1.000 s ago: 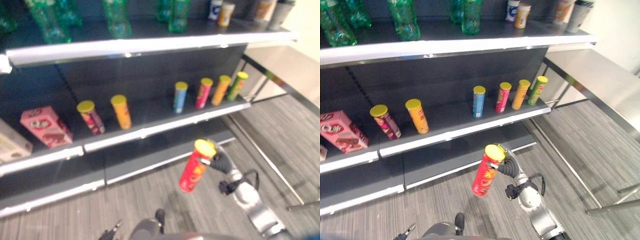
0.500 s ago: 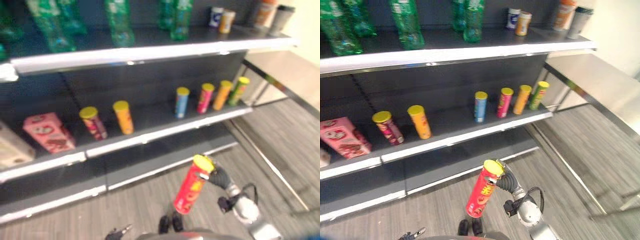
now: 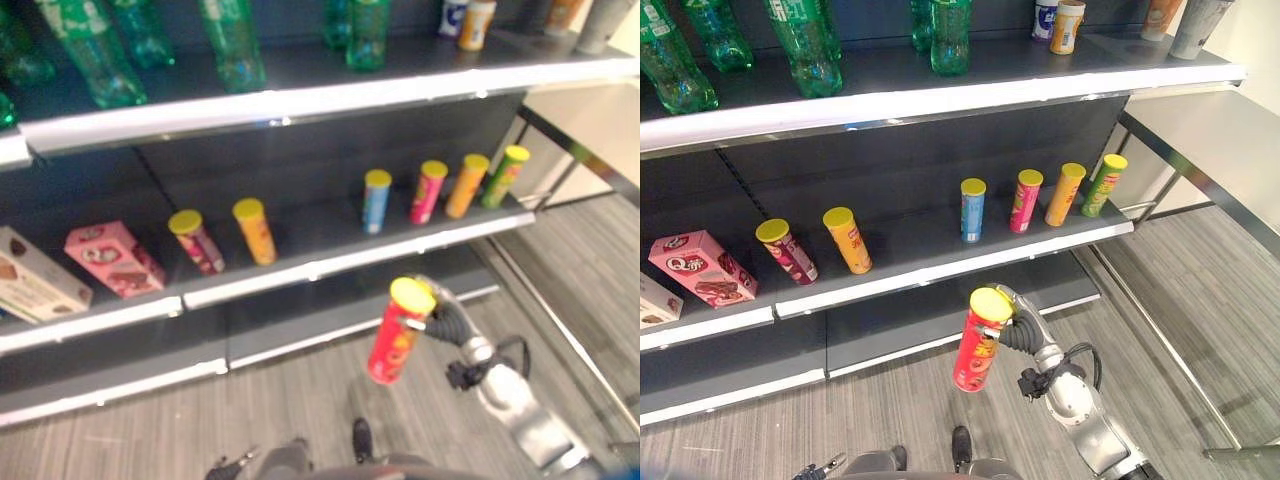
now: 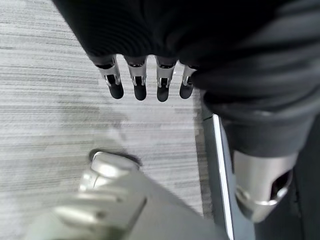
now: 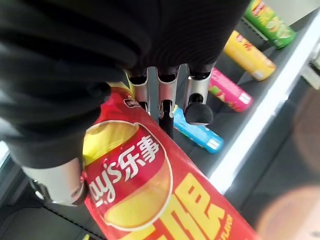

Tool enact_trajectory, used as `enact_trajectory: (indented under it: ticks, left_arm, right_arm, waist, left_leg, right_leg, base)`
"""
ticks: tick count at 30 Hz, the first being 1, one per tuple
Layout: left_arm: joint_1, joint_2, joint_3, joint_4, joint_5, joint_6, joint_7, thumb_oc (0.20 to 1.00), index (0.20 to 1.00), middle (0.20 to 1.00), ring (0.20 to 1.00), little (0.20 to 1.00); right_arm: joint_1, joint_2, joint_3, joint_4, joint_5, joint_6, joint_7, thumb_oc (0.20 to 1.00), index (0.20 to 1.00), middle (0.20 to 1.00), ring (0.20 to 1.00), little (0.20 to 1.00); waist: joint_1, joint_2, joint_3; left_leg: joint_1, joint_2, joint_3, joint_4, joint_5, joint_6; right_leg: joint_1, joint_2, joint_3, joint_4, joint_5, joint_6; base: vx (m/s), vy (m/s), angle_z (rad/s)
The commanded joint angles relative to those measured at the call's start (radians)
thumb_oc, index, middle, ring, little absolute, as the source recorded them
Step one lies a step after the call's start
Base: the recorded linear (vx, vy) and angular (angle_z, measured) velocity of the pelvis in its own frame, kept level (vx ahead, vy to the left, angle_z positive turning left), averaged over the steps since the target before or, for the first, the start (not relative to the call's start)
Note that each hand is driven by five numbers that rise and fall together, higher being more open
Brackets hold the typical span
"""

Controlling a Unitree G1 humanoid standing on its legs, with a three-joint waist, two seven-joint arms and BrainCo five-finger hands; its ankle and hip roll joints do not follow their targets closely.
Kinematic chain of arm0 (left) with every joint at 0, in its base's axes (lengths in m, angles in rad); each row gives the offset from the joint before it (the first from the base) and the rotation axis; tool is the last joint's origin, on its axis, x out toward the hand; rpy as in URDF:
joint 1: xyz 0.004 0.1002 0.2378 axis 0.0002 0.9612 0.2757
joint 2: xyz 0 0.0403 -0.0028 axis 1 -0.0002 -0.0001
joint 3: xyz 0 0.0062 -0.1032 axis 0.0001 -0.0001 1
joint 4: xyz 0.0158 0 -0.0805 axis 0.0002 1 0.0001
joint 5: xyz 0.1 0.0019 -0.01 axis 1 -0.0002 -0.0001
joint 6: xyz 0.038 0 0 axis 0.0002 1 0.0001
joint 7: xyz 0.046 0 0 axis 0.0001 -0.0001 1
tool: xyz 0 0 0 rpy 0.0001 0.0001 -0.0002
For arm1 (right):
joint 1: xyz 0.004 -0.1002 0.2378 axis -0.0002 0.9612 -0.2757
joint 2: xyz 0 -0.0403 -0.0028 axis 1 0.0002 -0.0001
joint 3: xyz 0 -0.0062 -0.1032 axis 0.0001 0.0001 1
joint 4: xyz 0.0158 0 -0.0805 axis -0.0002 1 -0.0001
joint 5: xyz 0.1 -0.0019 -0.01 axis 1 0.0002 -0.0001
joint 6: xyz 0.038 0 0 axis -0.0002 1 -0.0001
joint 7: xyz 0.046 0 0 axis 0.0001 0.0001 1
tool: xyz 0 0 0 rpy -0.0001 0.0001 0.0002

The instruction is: Put the goods on the table back onto the shelves and tidy them up.

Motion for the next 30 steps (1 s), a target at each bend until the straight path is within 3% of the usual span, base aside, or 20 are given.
enact_trajectory:
  ticks: [1, 5, 7, 8, 9, 10, 12, 13, 14, 17, 18, 19, 20, 22, 30]
  left_arm:
    - [0.005, -0.045, -0.035, -0.026, -0.031, -0.033, 0.023, 1.0, 1.0, 1.0, 1.0, 1.0]
    - [0.005, -0.053, -0.017, -0.027, -0.073, -0.039, 0.028, 1.0, 1.0, 1.0, 1.0, 1.0]
    - [0.008, -0.053, -0.006, -0.029, -0.084, -0.039, 0.029, 1.0, 1.0, 1.0, 1.0, 1.0]
    - [0.026, -0.061, 0.016, -0.014, -0.09, -0.035, 0.026, 1.0, 1.0, 1.0, 1.0, 1.0]
    - [0.027, -0.061, 0.016, -0.014, -0.09, -0.035, 0.026, 1.0, 1.0, 1.0, 1.0, 1.0]
    - [0.016, -0.059, 0.02, -0.003, -0.101, -0.036, 0.023, 1.0, 1.0, 1.0, 1.0, 1.0]
    - [0.002, -0.048, 0.018, -0.007, -0.091, -0.037, 0.026, 1.0, 1.0, 1.0, 1.0, 1.0]
    - [-0.006, -0.029, 0.004, -0.027, -0.063, -0.036, 0.04, 1.0, 1.0, 1.0, 1.0, 1.0]
    - [-0.006, -0.029, 0.005, -0.027, -0.062, -0.035, 0.04, 1.0, 1.0, 1.0, 1.0, 1.0]
    - [-0.023, -0.005, -0.03, -0.041, -0.01, -0.029, 0.055, 1.0, 1.0, 1.0, 1.0, 1.0]
    - [-0.024, -0.004, -0.029, -0.041, -0.01, -0.029, 0.055, 1.0, 1.0, 1.0, 1.0, 1.0]
    - [-0.028, 0.003, -0.037, -0.05, -0.014, -0.038, 0.052, 1.0, 1.0, 1.0, 1.0, 1.0]
    - [-0.034, 0.011, -0.061, -0.061, 0.025, -0.039, 0.057, 1.0, 1.0, 1.0, 1.0, 1.0]
    - [-0.014, -0.019, -0.024, -0.043, -0.037, -0.043, 0.055, 1.0, 1.0, 1.0, 1.0, 1.0]
    - [0.017, -0.053, -0.006, -0.039, -0.114, -0.042, 0.053, 1.0, 1.0, 1.0, 1.0, 1.0]
  right_arm:
    - [-0.038, -0.02, -0.018, -0.097, -0.019, -0.072, -0.033, 0.2, 0.2, 0.2, 0.2, 0.2]
    - [-0.035, -0.018, -0.014, -0.072, -0.014, -0.065, -0.04, 0.2, 0.2, 0.2, 0.2, 0.2]
    - [-0.029, -0.02, -0.018, -0.072, -0.018, -0.062, -0.039, 0.2, 0.2, 0.2, 0.2, 0.2]
    - [-0.012, -0.014, -0.011, -0.09, -0.048, -0.059, -0.02, 0.2, 0.2, 0.2, 0.2, 0.2]
    - [-0.011, -0.014, -0.011, -0.091, -0.048, -0.059, -0.02, 0.2, 0.2, 0.2, 0.2, 0.2]
    - [0.005, -0.012, -0.008, -0.102, -0.083, -0.052, -0.017, 0.2, 0.2, 0.2, 0.2, 0.2]
    - [0.005, -0.004, -0.006, -0.101, -0.099, -0.05, -0.009, 0.2, 0.2, 0.2, 0.2, 0.2]
    - [-0.015, 0.019, 0.018, -0.089, -0.105, -0.045, 0.0, 0.2, 0.2, 0.2, 0.2, 0.2]
    - [-0.017, 0.02, 0.019, -0.088, -0.105, -0.045, 0.0, 0.2, 0.2, 0.2, 0.2, 0.2]
    - [-0.051, 0.068, 0.036, -0.041, -0.101, -0.033, -0.027, 0.2, 0.2, 0.2, 0.2, 0.2]
    - [-0.052, 0.069, 0.037, -0.04, -0.101, -0.033, -0.028, 0.2, 0.2, 0.2, 0.2, 0.2]
    - [-0.058, 0.063, 0.037, -0.048, -0.089, -0.038, -0.039, 0.2, 0.2, 0.2, 0.2, 0.2]
    - [-0.069, 0.047, 0.045, -0.047, -0.092, -0.04, -0.045, 0.2, 0.2, 0.2, 0.2, 0.2]
    - [-0.046, 0.046, 0.035, -0.025, -0.098, -0.033, -0.072, 0.2, 0.2, 0.2, 0.2, 0.2]
    - [-0.05, -0.008, 0.035, -0.07, -0.206, -0.049, -0.146, 0.2, 0.2, 0.2, 0.2, 0.2]
  waist:
    - [0.03, 0.03, -0.028]
    - [0.041, 0.048, -0.028]
    - [0.046, 0.053, -0.032]
    - [0.054, 0.073, -0.051]
    - [0.054, 0.073, -0.051]
    - [0.053, 0.072, -0.059]
    - [0.053, 0.062, -0.067]
    - [0.05, 0.056, -0.069]
    - [0.054, 0.053, -0.069]
    - [0.048, 0.057, -0.054]
    - [0.049, 0.057, -0.053]
    - [0.033, 0.051, -0.055]
    - [0.027, 0.046, -0.046]
    - [0.034, 0.024, -0.062]
    - [0.031, 0.038, -0.071]
  left_leg:
    - [-0.063, 0.025, -0.054, -0.134, 0.188, 0.02]
    - [-0.151, 0.054, -0.033, -0.213, 0.216, -0.005]
    - [-0.154, 0.062, -0.018, -0.213, 0.227, -0.01]
    - [-0.117, 0.087, -0.029, -0.21, 0.256, -0.025]
    - [-0.116, 0.088, -0.029, -0.21, 0.256, -0.026]
    - [-0.107, 0.067, -0.014, -0.178, 0.27, -0.02]
    - [-0.107, 0.049, 0.002, -0.145, 0.26, -0.009]
    - [-0.084, 0.029, 0.029, -0.12, 0.231, 0.017]
    - [-0.084, 0.029, 0.034, -0.118, 0.229, 0.018]
    - [-0.025, 0.014, 0.077, -0.119, 0.19, 0.045]
    - [-0.023, 0.015, 0.078, -0.12, 0.19, 0.045]
    - [0.01, 0.001, 0.093, -0.143, 0.164, 0.05]
    - [0.017, -0.005, 0.101, -0.145, 0.152, 0.053]
    - [0.058, 0.001, 0.097, -0.192, 0.163, 0.039]
    - [0.078, 0.087, 0.033, -0.213, 0.193, -0.018]
  right_leg:
    - [0.087, -0.041, 0.022, 0.097, -0.192, 0.138]
    - [0.146, -0.067, 0.039, 0.087, -0.236, 0.151]
    - [0.163, -0.078, 0.044, 0.083, -0.244, 0.157]
    - [0.178, -0.101, 0.066, 0.094, -0.247, 0.176]
    - [0.179, -0.1, 0.066, 0.094, -0.247, 0.175]
    - [0.192, -0.156, 0.065, 0.088, -0.238, 0.2]
    - [0.182, -0.183, 0.069, 0.102, -0.224, 0.213]
    - [0.13, -0.224, 0.082, 0.166, -0.173, 0.225]
    - [0.125, -0.225, 0.087, 0.169, -0.175, 0.226]
    - [0.035, -0.249, 0.086, 0.273, -0.061, 0.215]
    - [0.036, -0.249, 0.087, 0.273, -0.062, 0.215]
    - [-0.026, -0.195, -0.002, 0.155, -0.081, 0.216]
    - [-0.032, -0.179, -0.034, 0.102, -0.08, 0.222]
    - [0.003, -0.159, -0.023, 0.02, -0.062, 0.232]
    - [0.072, -0.079, -0.061, 0.019, -0.13, 0.189]
  base:
    - [0.27, 0.3, 0.03]
    - [0.2, 0.238, 0.0]
    - [0.28, 0.381, -0.03]
    - [0.3, 0.42, -0.06]
    - [0.36, 0.614, -0.25]
    - [0.21, 0.47, -0.25]
    - [0.2, 0.433, -0.3]
    - [0.12, 0.251, -0.27]
    - [0.11, 0.358, -0.56]
    - [0.06, 0.239, -0.72]
    - [0.11, 0.18, -0.6]
    - [0.08, 0.082, -0.6]
    - [0.12, 0.058, -0.29]
    - [0.16, -0.132, 0.19]
    - [0.11, -0.227, 0.34]
